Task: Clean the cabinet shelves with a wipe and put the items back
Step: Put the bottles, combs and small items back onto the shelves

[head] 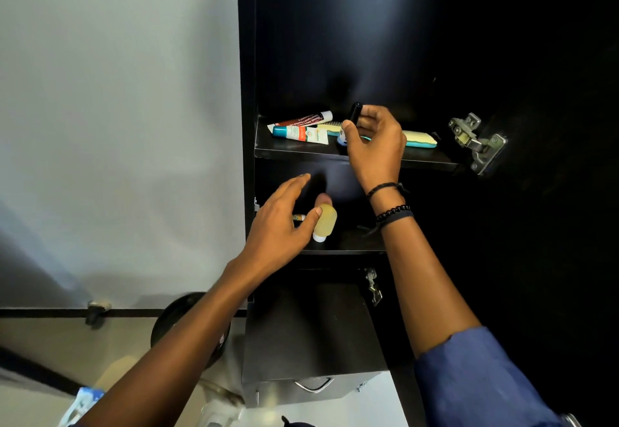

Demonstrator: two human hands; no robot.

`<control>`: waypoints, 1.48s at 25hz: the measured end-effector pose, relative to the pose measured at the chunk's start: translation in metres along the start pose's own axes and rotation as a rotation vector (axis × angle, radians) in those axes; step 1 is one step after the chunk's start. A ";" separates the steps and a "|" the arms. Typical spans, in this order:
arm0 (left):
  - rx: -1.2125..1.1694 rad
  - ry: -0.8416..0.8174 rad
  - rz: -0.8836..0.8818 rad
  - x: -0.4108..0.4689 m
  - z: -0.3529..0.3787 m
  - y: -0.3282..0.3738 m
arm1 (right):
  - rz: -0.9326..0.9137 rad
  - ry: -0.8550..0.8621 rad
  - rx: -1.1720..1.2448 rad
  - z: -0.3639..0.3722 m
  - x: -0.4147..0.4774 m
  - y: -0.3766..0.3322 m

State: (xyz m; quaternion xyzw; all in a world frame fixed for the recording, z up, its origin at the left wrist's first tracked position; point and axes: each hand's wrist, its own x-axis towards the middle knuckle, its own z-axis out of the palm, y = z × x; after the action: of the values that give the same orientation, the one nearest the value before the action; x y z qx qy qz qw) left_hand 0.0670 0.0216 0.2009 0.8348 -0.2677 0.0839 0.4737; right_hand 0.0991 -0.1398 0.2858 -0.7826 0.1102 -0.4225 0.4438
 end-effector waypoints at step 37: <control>-0.036 -0.539 0.124 -0.234 0.078 0.112 | 0.998 0.559 0.078 -0.260 -0.345 0.076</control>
State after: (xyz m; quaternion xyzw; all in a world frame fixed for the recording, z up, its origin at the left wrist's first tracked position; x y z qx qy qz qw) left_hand -0.1982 -0.0033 0.1507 0.8005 -0.4361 -0.1171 0.3942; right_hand -0.2962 -0.1514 0.0957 -0.4774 0.5638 -0.3566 0.5719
